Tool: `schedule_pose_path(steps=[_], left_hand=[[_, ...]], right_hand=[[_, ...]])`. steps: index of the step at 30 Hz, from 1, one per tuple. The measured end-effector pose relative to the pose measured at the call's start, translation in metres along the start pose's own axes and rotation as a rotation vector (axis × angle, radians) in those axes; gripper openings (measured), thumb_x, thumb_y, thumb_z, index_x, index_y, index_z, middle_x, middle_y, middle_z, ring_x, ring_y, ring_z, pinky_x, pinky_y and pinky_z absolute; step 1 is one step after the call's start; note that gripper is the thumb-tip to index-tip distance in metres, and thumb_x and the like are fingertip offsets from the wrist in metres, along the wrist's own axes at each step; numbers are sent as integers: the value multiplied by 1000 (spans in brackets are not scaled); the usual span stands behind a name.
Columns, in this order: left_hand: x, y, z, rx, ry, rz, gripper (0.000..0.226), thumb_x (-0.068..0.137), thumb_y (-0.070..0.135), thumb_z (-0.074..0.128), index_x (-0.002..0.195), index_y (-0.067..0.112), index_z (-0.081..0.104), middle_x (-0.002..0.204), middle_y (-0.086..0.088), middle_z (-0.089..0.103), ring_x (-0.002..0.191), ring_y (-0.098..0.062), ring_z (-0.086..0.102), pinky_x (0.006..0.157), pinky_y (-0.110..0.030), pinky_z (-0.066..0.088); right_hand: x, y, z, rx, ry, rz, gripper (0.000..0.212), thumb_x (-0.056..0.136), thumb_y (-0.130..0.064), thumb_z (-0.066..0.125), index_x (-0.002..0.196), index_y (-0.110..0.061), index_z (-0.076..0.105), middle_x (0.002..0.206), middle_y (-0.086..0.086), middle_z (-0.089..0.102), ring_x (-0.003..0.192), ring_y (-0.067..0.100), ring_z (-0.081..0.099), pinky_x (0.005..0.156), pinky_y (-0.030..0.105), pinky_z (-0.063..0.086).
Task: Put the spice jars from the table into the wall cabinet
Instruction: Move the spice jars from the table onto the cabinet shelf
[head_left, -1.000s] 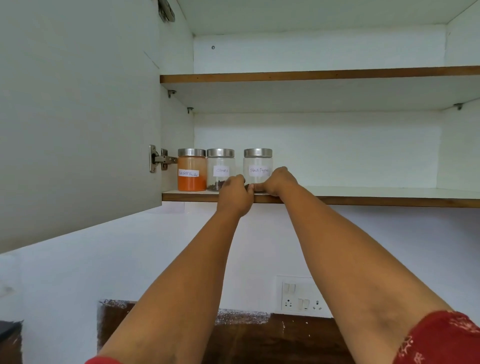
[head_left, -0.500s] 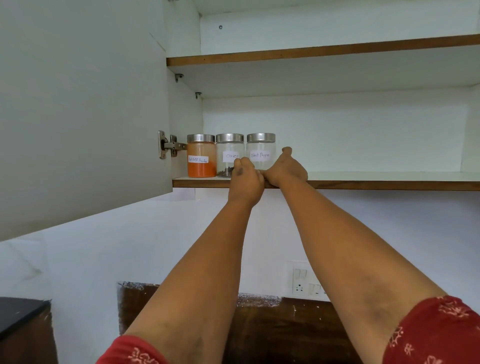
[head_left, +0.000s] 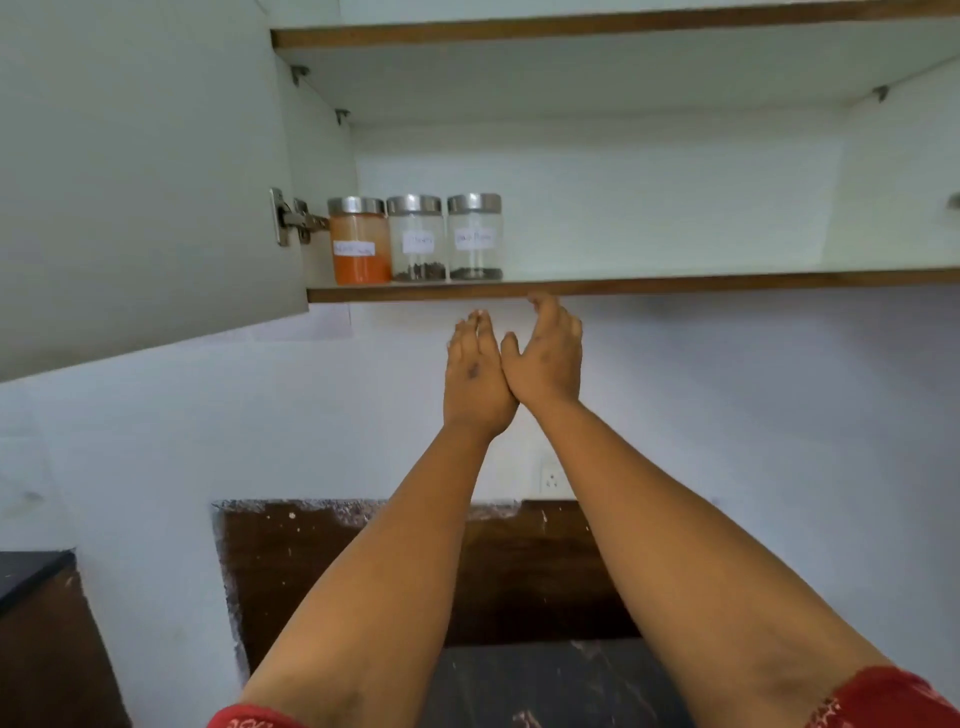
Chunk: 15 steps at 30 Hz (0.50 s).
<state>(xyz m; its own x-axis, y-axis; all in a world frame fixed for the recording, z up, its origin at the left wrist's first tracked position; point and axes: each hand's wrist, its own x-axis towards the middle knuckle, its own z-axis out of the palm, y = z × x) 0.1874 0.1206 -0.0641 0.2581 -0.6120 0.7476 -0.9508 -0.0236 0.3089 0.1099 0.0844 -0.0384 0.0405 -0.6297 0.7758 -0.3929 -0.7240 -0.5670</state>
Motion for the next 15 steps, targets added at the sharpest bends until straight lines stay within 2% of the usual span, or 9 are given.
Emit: schedule_pose_path(steps=[5,12,15], left_hand=[[-103,5,38,-143,-150,-64,68,99,27,46,152,2,12,158,-14,14,146,-29,10,118,-38,16],[-260,9,93,-292,-533,-222,73,97,29,51,152,3,12,155,-12,19,144,-26,14,116,-35,21],[-314,11,114,-313,-744,-311,77,97,31,53,153,6,7,156,-12,16,144,-29,13,116,-40,21]], right_hand=[[-82,49,-15,2,5,335,48,86,-25,62,130,-25,43,130,-2,51,122,20,43,98,36,40],[-219,149,-73,-157,-68,627,51,84,-24,63,131,-26,44,126,-4,54,121,19,43,101,41,41],[-275,186,-101,-248,-139,783,52,86,-23,65,133,-24,44,127,1,55,120,22,45,96,38,42]])
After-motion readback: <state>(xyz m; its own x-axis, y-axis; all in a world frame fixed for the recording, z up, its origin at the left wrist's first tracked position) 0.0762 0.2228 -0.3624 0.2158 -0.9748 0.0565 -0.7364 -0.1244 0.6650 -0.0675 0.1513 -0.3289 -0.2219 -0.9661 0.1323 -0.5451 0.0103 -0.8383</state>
